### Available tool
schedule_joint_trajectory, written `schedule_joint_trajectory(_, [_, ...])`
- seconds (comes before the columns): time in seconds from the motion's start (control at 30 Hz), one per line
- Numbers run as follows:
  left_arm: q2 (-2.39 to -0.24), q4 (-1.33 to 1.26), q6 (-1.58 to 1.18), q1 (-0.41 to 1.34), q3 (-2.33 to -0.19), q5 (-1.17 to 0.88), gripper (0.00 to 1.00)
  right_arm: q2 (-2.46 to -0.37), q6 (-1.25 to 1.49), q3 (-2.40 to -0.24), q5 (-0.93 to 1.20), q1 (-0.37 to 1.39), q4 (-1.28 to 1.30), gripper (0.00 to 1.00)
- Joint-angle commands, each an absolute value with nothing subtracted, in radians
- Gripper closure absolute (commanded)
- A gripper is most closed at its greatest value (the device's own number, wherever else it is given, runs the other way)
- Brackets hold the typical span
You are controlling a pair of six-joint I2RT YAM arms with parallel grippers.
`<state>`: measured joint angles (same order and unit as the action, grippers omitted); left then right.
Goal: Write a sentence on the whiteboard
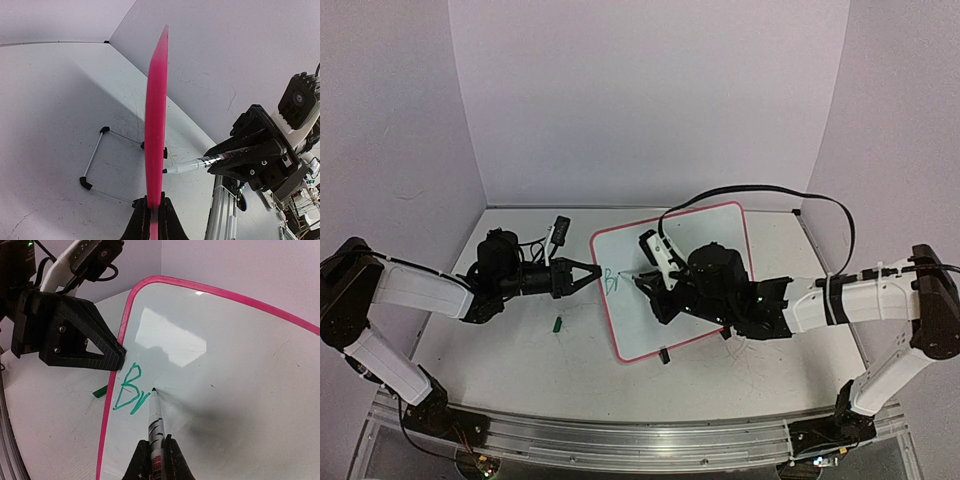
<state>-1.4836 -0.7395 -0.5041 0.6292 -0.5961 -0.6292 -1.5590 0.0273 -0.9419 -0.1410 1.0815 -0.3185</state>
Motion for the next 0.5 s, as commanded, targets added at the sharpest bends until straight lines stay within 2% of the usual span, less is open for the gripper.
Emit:
schedule_joint_trajectory(0.0, [-1.447,-0.747,-0.483,0.629,-0.62,-0.637,1.0,-1.484,0.038,-0.929,-0.13,1.074,-0.335,1.0])
schedule_joint_trajectory(0.47, [-1.442,-0.745,-0.483,0.63,-0.622,-0.635,1.0,-1.533,0.043,-0.933,-0.088,1.074,-0.33,1.0])
